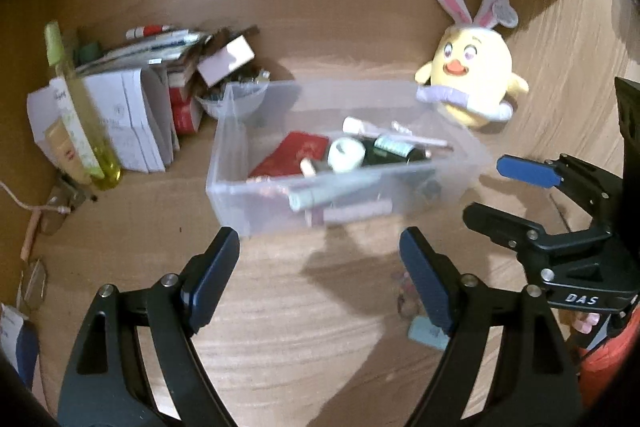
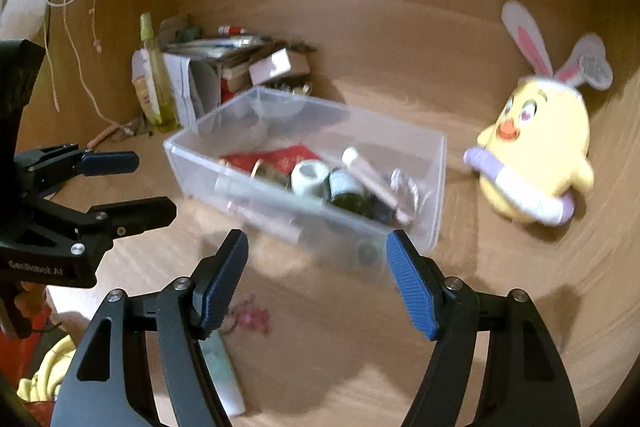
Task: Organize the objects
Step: 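Withdraw both tools from the box toward the teal tube and keychain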
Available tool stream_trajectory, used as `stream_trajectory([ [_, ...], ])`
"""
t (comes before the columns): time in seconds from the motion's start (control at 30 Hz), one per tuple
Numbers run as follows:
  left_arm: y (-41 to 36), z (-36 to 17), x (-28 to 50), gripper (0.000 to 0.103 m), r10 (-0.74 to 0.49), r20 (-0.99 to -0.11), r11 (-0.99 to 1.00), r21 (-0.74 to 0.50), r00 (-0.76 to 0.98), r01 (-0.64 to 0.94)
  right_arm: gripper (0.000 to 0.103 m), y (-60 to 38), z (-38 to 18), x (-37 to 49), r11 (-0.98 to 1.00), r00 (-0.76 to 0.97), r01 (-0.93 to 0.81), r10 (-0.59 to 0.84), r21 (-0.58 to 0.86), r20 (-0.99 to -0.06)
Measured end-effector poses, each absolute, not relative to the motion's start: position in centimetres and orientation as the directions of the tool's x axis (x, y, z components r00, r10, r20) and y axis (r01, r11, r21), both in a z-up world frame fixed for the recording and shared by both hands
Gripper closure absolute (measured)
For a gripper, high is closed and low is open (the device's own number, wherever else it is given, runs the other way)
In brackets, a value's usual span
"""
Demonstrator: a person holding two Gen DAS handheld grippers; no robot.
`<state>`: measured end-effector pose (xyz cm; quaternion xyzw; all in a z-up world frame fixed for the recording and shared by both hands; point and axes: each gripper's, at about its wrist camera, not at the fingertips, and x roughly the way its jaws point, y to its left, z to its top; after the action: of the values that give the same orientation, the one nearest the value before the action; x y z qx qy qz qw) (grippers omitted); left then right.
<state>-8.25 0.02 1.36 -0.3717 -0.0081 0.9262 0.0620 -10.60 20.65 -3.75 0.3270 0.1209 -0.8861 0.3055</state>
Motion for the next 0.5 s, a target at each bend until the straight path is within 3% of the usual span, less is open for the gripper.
stream_trajectory([
  [0.33,-1.3,-1.3,-6.6,0.020,0.111,-0.735,-0.994,-0.082,-0.669,-0.075,0.035,20.0,-7.4,-6.6,-0.716,-0.458,0.695,-0.514,0.069,-0.725],
  [0.4,-1.5,-1.6,-6.3,0.020,0.110,-0.741,-0.994,-0.086,-0.662,-0.069,0.039,19.5,-8.1,-6.2,-0.706,-0.443,0.705,-0.508,0.063,-0.739],
  [0.5,-1.5,-2.2,-5.7,0.020,0.117,-0.751,-0.993,-0.096,-0.650,-0.067,0.052,18.9,-9.1,-6.0,-0.698,-0.425,0.715,-0.491,0.052,-0.761],
])
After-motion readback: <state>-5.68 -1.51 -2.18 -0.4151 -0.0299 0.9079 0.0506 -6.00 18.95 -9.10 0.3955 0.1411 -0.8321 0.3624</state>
